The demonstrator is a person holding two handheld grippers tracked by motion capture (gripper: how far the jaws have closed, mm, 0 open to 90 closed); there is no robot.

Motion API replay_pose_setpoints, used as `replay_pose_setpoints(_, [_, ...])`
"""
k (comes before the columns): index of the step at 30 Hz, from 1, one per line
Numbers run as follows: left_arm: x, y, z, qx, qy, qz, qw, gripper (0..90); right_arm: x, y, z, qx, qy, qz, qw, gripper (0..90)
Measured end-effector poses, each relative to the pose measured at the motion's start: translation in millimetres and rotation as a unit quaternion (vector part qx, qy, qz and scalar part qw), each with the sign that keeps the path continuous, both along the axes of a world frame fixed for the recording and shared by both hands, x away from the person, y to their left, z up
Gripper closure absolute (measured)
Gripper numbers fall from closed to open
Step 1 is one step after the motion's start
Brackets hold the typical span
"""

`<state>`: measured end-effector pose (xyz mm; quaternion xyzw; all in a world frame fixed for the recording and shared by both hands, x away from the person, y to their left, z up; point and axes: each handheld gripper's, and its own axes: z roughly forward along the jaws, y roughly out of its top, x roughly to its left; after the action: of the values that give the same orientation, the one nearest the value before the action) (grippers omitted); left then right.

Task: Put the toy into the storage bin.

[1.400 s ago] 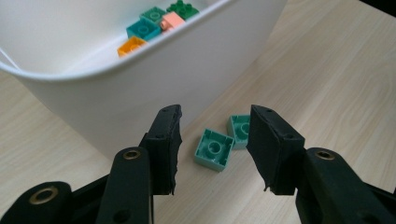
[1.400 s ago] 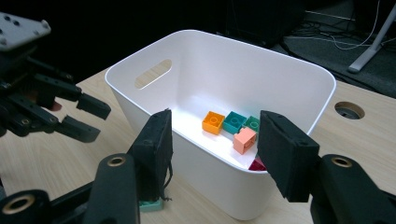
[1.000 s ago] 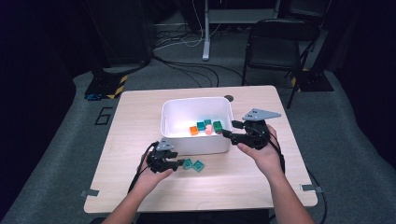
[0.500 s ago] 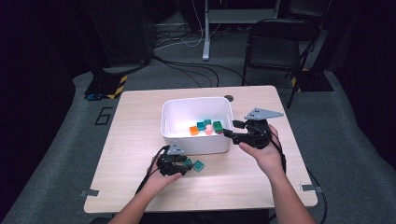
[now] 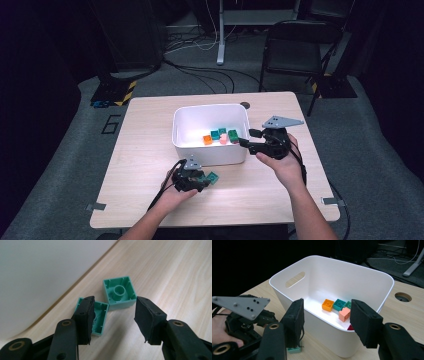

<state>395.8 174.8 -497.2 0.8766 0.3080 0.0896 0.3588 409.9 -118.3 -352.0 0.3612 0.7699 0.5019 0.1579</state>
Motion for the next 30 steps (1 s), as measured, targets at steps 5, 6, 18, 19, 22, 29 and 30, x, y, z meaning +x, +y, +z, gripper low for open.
replay_pose_setpoints(5, [-12.1, 1.7, 2.6, 0.000, 0.009, 0.000, 1.0000, 48.4, -0.5, 0.2, 0.2, 0.001, 0.000, 0.001, 1.0000, 44.6])
replay_pose_setpoints(6, [-12.1, 1.7, 2.6, 0.000, 0.009, 0.000, 1.0000, 47.7, -0.4, 0.1, 0.3, 0.001, 0.000, 0.001, 1.0000, 44.7])
replay_pose_setpoints(18, [0.9, 12.1, 1.8, 0.022, -0.012, 0.013, 0.9996, 41.1, 0.3, 0.7, -0.5, 0.004, 0.002, 0.003, 1.0000, 44.6])
replay_pose_setpoints(19, [1.6, 10.9, -2.1, 0.023, -0.010, 0.008, 0.9997, 41.6, 0.4, 0.4, -0.6, 0.004, 0.002, 0.003, 1.0000, 44.6])
replay_pose_setpoints(22, [1.1, 10.1, -4.7, 0.033, -0.008, 0.008, 0.9994, 53.1, 0.9, -0.1, -1.0, 0.005, 0.004, 0.003, 1.0000, 44.6])
replay_pose_setpoints(29, [1.1, 12.4, -3.8, 0.026, 0.000, 0.018, 0.9995, 58.6, 0.5, 0.7, -0.9, 0.006, 0.005, 0.005, 1.0000, 44.6])
replay_pose_setpoints(30, [1.1, 12.4, -3.8, 0.026, 0.000, 0.018, 0.9995, 58.6, 0.5, 0.7, -0.9, 0.006, 0.005, 0.005, 1.0000, 44.6])
